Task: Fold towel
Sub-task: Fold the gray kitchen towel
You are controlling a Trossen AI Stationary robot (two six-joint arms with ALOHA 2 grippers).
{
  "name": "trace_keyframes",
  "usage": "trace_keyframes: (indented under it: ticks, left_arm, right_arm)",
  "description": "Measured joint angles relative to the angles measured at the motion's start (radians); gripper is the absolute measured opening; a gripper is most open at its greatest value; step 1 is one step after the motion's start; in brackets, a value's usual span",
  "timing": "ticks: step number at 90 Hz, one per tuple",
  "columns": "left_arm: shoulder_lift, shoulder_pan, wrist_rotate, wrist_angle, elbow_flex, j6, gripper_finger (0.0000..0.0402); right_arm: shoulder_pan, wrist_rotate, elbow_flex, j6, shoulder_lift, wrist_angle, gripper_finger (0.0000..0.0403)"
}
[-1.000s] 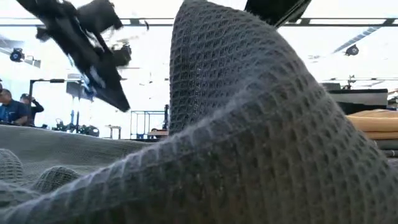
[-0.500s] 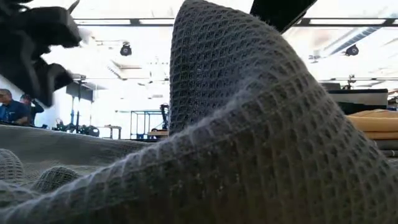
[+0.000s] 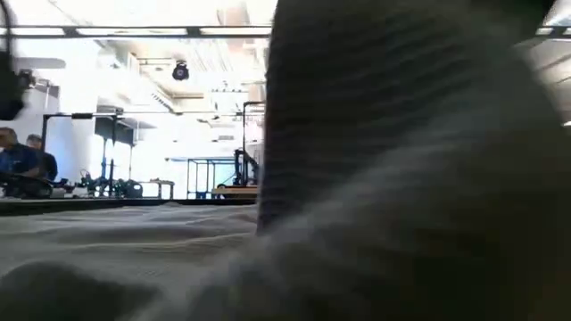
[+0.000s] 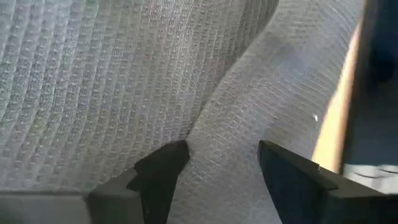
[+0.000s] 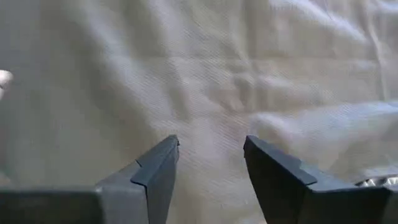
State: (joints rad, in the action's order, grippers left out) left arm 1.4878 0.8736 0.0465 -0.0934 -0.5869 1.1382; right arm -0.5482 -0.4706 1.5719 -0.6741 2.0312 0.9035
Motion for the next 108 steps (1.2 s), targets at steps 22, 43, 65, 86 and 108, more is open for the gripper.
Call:
trace_keyframes:
  ticks: [22,43,65,86,108]
  left_arm:
    - [0.041,0.026,-0.065,-0.035,-0.115,-0.027,0.0159]
    - [0.037,0.017,-0.137,-0.040,-0.134,0.009,0.0133]
    - [0.037,-0.004,-0.290,-0.044,-0.118,-0.047,0.0163]
    - [0.039,-0.011,-0.212,-0.177,-0.266,-0.116,0.0225]
    - [0.110,0.096,-0.271,-0.564,-0.579,-0.077,0.0217]
  right_arm:
    - [-0.003,0.020,0.044,0.082,-0.005,-0.002,0.0176]
    - [-0.032,0.088,0.077,0.136,-0.033,-0.014,0.0176]
    - [-0.045,0.085,0.078,0.159,-0.048,-0.080,0.0191]
    - [-0.081,0.199,0.078,0.201,-0.058,-0.195,0.0239]
    - [-0.103,0.322,0.167,0.286,-0.020,-0.355,0.0276]
